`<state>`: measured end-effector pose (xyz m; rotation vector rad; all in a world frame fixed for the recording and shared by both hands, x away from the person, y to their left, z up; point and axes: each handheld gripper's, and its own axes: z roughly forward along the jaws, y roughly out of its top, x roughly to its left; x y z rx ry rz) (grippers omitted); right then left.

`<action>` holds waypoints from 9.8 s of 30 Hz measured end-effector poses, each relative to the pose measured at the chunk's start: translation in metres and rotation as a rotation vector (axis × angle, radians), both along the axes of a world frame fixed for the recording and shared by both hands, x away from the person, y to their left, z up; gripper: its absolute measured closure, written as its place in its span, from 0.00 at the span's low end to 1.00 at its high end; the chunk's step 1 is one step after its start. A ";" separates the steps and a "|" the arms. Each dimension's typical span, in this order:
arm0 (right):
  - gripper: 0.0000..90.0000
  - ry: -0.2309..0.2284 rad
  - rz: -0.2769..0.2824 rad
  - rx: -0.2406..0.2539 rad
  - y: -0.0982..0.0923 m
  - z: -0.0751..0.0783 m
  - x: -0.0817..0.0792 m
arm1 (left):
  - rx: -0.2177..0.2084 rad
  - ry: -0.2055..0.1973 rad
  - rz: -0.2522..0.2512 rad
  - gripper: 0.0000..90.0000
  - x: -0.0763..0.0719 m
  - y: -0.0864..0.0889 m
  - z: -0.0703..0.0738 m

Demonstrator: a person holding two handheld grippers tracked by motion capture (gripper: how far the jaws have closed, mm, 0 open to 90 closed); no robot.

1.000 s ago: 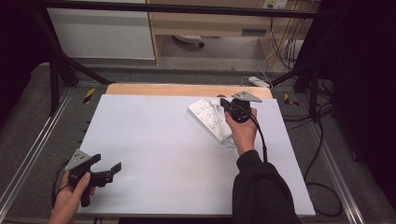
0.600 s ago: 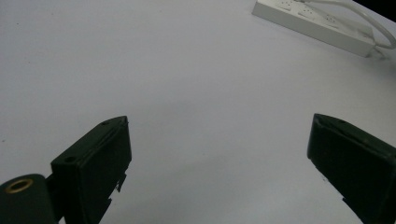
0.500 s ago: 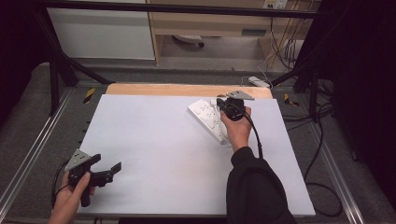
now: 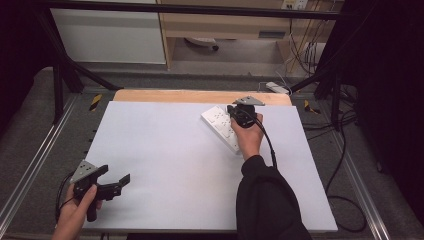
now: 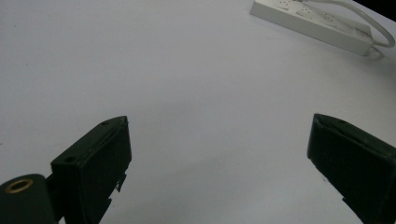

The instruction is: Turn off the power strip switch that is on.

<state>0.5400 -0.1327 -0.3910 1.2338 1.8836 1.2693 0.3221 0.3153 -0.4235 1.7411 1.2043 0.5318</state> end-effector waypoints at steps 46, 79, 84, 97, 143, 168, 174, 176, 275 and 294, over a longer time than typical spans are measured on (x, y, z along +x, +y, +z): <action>1.00 0.068 0.006 -0.051 0.014 -0.025 0.008 | 0.001 -0.007 -0.005 0.07 0.000 0.001 0.001; 1.00 0.130 -0.012 -0.066 0.048 -0.034 -0.002 | -0.003 -0.009 0.000 0.07 0.000 0.002 0.001; 1.00 0.143 -0.016 -0.076 0.050 -0.035 -0.001 | -0.002 -0.010 -0.001 0.07 0.000 0.002 0.001; 1.00 0.175 -0.025 -0.087 0.053 -0.041 0.003 | -0.003 -0.009 -0.005 0.07 0.000 0.002 0.002; 1.00 0.200 -0.045 -0.086 0.053 -0.045 0.006 | -0.001 -0.008 -0.013 0.07 -0.001 0.001 0.002; 1.00 0.210 -0.040 -0.098 0.054 -0.044 0.006 | 0.000 -0.004 -0.015 0.07 -0.001 0.001 0.001; 1.00 0.211 -0.040 -0.098 0.054 -0.044 0.007 | 0.001 -0.003 -0.016 0.07 -0.001 0.001 0.001; 1.00 0.211 -0.040 -0.099 0.054 -0.044 0.007 | 0.002 -0.004 -0.014 0.07 -0.001 0.001 0.001; 0.04 0.119 0.065 0.028 0.010 0.031 -0.051 | 0.009 -0.002 -0.015 0.07 -0.001 0.001 0.001; 0.05 0.055 0.088 0.053 -0.029 0.046 -0.084 | 0.010 -0.001 -0.015 0.07 -0.001 0.001 0.001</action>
